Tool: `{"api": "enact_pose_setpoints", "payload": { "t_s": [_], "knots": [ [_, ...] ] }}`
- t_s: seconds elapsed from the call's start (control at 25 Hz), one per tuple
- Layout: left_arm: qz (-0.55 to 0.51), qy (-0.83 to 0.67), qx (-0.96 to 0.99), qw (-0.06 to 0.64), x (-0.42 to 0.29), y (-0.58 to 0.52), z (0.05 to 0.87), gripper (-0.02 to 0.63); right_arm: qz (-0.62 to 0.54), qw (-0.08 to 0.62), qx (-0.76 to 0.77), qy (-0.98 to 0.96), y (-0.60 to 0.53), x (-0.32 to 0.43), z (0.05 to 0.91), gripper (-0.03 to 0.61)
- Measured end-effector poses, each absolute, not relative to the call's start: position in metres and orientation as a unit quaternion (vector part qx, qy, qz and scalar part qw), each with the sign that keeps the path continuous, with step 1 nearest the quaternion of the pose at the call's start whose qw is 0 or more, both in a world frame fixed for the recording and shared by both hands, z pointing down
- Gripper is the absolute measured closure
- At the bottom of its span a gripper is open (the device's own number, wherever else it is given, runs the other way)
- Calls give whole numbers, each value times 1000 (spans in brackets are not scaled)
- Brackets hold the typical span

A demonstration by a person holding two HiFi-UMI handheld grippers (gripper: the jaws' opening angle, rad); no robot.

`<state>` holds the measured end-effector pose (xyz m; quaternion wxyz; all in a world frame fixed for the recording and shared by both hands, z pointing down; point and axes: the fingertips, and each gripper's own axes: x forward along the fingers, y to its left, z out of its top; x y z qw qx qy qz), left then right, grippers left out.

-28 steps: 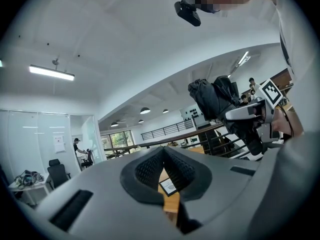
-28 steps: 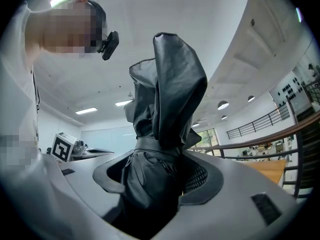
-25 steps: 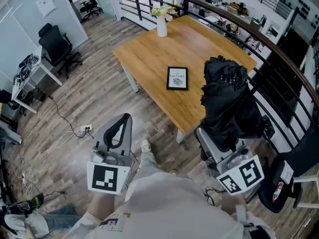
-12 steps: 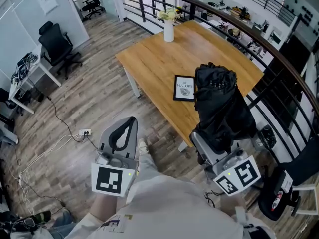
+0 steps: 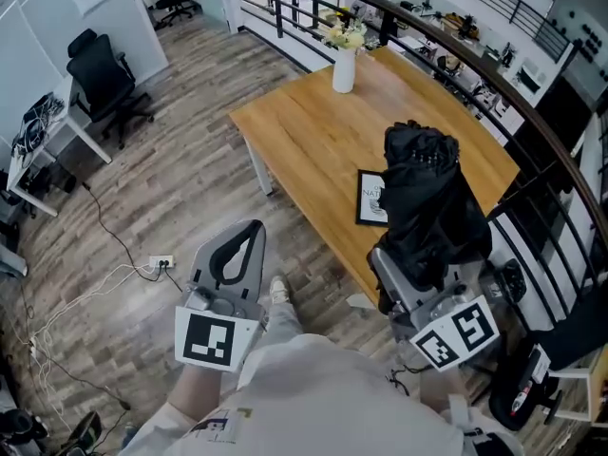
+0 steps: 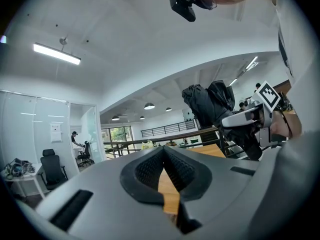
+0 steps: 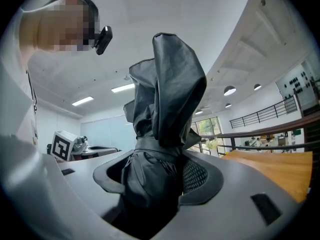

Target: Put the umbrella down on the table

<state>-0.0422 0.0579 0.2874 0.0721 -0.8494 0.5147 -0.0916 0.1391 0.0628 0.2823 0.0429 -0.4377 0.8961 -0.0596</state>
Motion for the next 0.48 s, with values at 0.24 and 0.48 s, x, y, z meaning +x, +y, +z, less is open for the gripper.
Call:
{"api": "enact_pose_setpoints", "payload": {
  "t_s": [0.24,0.48],
  "knots": [
    [-99,514,-851,51,-122,-33,280,597,-94,46,-447,888,-31,66,268,293],
    [-106,504,-855,59,-181,-107,283,597,-106,24,-471,875,-99,18,271,293]
  ]
}}
